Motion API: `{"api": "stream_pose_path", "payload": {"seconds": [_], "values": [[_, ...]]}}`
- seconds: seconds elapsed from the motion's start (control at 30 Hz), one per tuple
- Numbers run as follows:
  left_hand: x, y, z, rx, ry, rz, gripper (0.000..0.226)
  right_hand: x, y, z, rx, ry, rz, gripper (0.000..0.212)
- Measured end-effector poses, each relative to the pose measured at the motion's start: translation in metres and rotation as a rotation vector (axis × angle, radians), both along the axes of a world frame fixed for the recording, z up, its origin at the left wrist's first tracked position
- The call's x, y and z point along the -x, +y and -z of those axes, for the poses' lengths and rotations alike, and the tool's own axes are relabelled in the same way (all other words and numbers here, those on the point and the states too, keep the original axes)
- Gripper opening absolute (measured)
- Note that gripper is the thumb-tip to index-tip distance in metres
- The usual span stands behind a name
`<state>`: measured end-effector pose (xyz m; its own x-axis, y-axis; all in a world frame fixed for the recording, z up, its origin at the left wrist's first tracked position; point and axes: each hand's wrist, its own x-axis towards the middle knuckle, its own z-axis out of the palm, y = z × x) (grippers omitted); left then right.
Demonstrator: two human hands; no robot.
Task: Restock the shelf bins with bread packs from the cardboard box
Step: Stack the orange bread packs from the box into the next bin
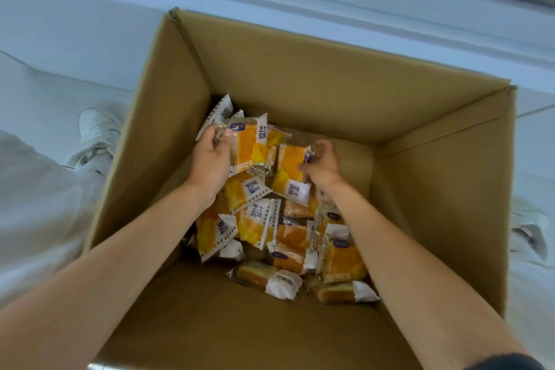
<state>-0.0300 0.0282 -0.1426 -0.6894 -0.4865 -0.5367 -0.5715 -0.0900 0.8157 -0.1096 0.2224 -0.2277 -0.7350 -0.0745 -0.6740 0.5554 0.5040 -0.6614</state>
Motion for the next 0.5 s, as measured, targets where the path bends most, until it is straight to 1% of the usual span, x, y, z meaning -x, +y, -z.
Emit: {"api": "stream_pose_path", "payload": {"seconds": [0.07,0.1,0.17,0.2,0.27,0.3,0.33,0.37,0.43,0.5], "values": [[0.002,0.0,-0.005,0.054,-0.017,0.047,0.024,0.013,0.013,-0.048,0.142,0.017,0.026,0.067],[0.004,0.001,-0.01,0.057,-0.016,0.075,0.027,0.018,0.022,-0.076,0.196,0.038,-0.029,0.062],[0.009,0.008,-0.029,-0.01,-0.028,0.14,0.031,0.027,0.036,-0.132,0.25,0.082,-0.245,0.047],[0.012,0.013,-0.042,-0.097,-0.043,0.202,0.034,0.029,0.039,-0.158,0.235,0.104,-0.367,0.042],[0.017,0.023,-0.067,-0.342,-0.061,0.363,0.033,0.029,0.033,-0.201,0.126,0.173,-0.583,0.037],[0.019,0.027,-0.078,-0.43,-0.046,0.436,0.042,0.027,0.028,-0.22,0.072,0.244,-0.661,0.035],[0.02,0.032,-0.091,-0.474,-0.034,0.503,0.052,0.025,0.024,-0.234,0.037,0.32,-0.717,0.034],[0.022,0.037,-0.103,-0.483,-0.024,0.562,0.062,0.023,0.021,-0.248,0.008,0.382,-0.746,0.033],[0.026,0.044,-0.129,-0.463,-0.014,0.641,0.076,0.018,0.023,-0.275,-0.059,0.426,-0.734,0.035],[0.032,0.05,-0.155,-0.447,0.027,0.726,0.078,0.014,0.033,-0.297,-0.061,0.408,-0.691,0.036]]}}
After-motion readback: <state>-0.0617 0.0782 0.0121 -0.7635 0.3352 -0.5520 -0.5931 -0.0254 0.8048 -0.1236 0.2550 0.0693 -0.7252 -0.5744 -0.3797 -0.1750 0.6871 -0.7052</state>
